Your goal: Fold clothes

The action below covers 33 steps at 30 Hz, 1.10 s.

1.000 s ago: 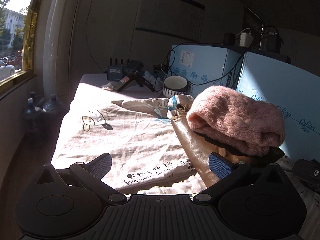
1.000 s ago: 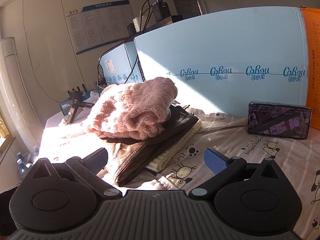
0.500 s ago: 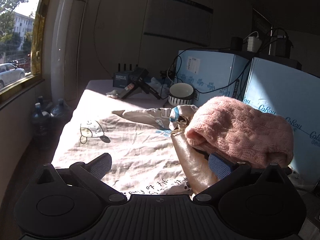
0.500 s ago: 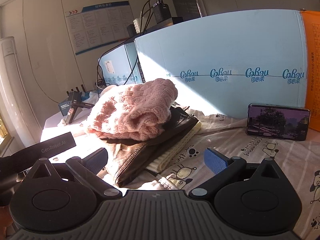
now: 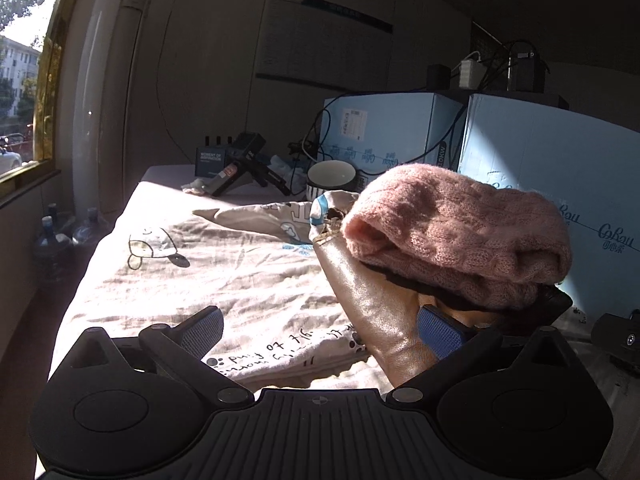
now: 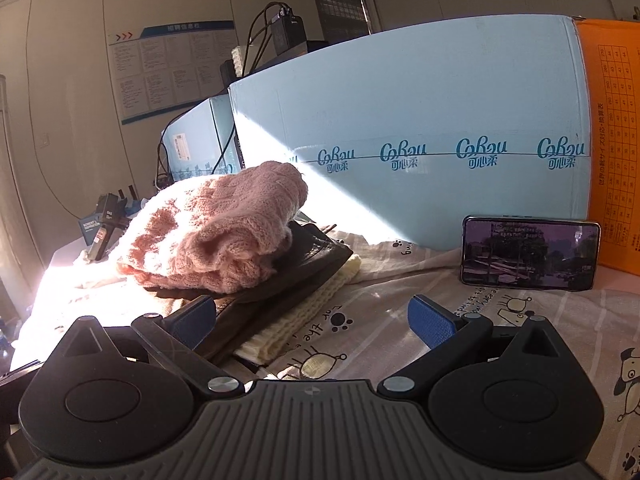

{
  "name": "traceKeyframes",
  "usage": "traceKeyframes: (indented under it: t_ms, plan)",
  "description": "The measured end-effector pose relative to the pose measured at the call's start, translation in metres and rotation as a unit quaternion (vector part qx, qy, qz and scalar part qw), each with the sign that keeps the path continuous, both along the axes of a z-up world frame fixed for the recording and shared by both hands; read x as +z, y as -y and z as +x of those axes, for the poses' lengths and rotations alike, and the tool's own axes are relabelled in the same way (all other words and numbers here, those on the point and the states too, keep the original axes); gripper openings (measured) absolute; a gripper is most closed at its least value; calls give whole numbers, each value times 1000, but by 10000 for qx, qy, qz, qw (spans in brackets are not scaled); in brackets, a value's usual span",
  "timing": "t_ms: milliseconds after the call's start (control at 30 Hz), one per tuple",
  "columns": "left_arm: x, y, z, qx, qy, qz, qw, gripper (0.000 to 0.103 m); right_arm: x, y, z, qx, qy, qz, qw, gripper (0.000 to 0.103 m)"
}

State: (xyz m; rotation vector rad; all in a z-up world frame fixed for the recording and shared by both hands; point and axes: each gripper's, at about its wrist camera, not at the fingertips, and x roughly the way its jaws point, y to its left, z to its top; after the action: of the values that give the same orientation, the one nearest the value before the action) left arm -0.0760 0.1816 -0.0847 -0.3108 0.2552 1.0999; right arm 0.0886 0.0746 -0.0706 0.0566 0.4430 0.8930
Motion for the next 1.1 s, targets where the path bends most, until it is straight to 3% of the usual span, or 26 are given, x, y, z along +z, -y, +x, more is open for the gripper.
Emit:
traceKeyframes:
  t_ms: [200, 1100]
  plan:
    - [1, -3, 6, -304, 110, -79, 9994, 103, -8, 1, 5, -98, -88, 30, 9999, 103]
    - [-3, -5, 9, -253, 39, -137, 9996, 103, -12, -2, 3, -84, -128, -44, 9999, 103]
